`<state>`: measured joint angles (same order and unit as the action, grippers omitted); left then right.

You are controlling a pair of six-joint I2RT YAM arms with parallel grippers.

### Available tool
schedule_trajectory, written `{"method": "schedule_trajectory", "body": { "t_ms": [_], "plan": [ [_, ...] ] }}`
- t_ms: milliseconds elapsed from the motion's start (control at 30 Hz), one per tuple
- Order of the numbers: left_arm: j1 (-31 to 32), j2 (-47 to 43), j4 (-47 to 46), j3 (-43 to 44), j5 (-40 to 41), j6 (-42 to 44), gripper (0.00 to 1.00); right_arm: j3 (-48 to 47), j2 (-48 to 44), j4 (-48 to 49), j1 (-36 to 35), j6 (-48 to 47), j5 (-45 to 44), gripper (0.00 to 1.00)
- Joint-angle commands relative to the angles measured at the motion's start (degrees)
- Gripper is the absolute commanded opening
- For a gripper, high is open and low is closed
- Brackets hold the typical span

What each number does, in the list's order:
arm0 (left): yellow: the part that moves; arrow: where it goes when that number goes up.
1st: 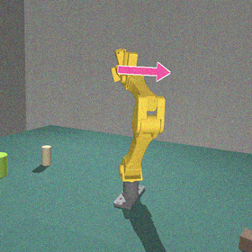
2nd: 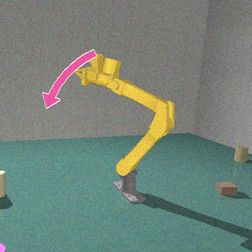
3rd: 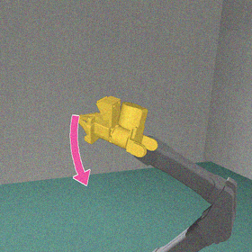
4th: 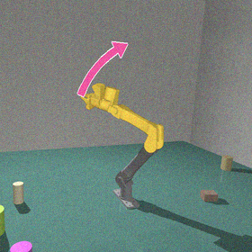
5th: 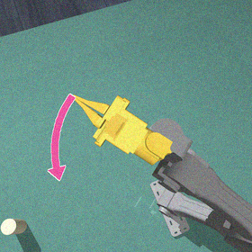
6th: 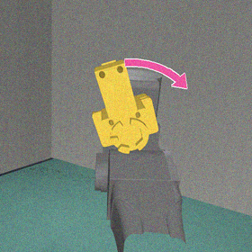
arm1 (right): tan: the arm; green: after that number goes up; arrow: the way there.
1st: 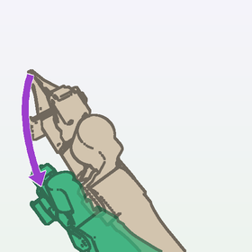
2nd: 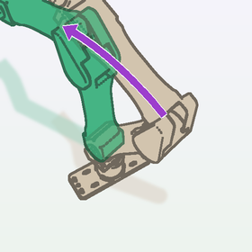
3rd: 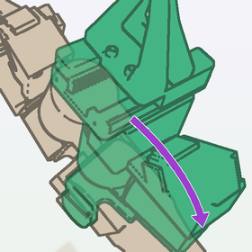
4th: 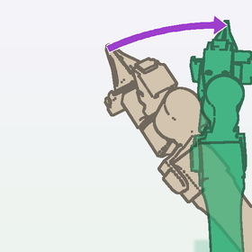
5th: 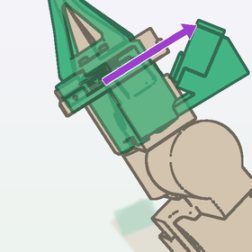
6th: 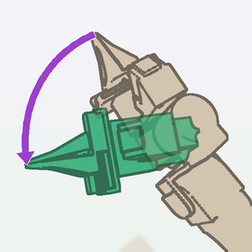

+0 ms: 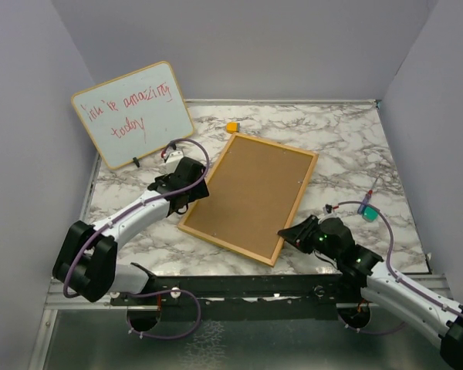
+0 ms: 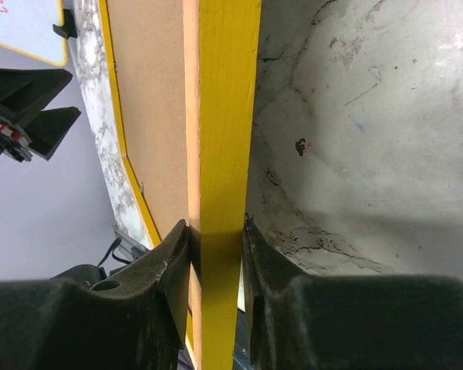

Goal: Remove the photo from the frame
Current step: Turn over the photo frame at the center of the board.

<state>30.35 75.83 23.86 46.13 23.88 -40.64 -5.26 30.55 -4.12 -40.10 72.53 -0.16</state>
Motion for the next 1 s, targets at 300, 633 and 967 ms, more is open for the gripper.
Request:
{"method": "schedule_trajectory", "body": {
  "t_ms": [300, 633, 967],
  "plan": [
    [-1.51, 6.03, -8.30, -1.57, -4.63, 3.73, 0.98, -1.84, 0.51, -3.29, 0.26, 2.84, -2.10, 0.62],
    [-1.87, 8.74, -9.22, -1.74, -6.04, 6.05, 0.98, -13.78, 1.63, -27.02, 0.27, 0.97, -13.87, 0.76],
    [-1.89, 10.32, -10.85, -3.06, -11.74, 8.01, 0.97, -22.97, 12.18, -29.00, 0.35, -10.96, -20.05, 0.87]
  ]
}}
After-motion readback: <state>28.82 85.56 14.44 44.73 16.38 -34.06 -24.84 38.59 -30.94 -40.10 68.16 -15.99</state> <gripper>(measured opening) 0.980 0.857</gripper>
